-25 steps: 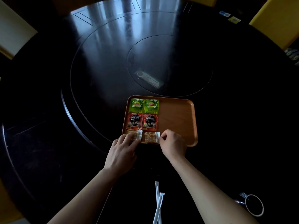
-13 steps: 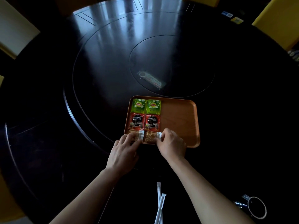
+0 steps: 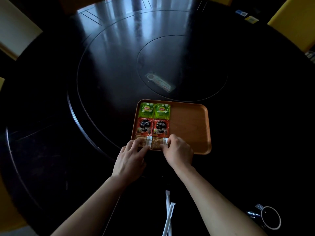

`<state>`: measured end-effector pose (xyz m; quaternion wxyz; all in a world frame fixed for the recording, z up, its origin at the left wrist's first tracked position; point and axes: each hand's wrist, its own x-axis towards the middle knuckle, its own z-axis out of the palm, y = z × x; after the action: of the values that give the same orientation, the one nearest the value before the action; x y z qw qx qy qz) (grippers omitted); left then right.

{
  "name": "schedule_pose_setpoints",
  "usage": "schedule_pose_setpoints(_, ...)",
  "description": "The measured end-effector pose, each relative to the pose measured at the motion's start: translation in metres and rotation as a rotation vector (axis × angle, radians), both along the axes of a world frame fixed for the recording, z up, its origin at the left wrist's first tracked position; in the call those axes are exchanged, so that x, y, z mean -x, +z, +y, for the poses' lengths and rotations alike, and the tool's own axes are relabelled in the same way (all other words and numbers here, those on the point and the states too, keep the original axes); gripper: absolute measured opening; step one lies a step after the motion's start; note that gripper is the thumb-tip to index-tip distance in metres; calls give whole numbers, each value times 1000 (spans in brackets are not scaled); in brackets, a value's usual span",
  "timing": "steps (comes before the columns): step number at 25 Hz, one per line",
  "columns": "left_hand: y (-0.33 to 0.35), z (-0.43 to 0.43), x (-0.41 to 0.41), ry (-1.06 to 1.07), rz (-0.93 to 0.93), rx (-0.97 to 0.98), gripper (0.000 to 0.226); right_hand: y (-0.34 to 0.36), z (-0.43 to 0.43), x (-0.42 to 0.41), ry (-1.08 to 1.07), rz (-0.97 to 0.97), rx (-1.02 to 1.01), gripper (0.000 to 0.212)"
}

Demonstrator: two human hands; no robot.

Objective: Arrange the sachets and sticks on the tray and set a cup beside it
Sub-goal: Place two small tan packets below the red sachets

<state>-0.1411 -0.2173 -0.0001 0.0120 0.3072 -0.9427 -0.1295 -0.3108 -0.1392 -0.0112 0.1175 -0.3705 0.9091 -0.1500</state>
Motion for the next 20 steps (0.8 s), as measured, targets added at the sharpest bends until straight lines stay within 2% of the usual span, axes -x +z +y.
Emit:
schedule_pose_setpoints(9,0,0,2,20,-20,10,53,-1,1,2,9,-31,35,33)
schedule_pose_setpoints(20,1,3,-1,37,-14,14,58,5,11,1,24,-56,128,22)
